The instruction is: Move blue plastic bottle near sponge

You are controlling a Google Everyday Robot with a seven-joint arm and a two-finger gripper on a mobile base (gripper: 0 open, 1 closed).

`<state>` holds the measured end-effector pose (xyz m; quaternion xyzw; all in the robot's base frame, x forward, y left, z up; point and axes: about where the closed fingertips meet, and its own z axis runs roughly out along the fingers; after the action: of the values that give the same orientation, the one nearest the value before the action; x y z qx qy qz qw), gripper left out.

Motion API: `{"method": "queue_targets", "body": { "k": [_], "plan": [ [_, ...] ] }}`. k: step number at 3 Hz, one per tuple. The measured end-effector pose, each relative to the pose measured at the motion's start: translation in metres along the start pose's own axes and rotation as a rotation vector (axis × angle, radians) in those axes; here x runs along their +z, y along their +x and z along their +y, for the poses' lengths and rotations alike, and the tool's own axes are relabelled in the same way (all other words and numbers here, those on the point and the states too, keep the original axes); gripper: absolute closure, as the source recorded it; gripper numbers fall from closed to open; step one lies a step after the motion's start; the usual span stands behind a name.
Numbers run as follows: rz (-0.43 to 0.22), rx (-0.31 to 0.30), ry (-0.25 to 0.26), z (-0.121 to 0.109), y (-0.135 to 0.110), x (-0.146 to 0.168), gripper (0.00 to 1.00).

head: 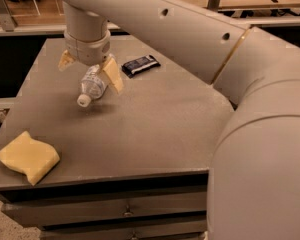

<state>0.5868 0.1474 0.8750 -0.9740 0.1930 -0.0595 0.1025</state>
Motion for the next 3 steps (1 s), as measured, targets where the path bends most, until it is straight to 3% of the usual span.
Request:
{"method": "queue_targets", "body": {
  "k": [2, 3],
  "plan": [
    [-0.045, -0.079, -0.013, -0.006, -0.003, 0.035, 0.56],
    [-0.033, -0.081, 0.011, -0.005, -0.006, 0.03, 0.87]
  ]
}}
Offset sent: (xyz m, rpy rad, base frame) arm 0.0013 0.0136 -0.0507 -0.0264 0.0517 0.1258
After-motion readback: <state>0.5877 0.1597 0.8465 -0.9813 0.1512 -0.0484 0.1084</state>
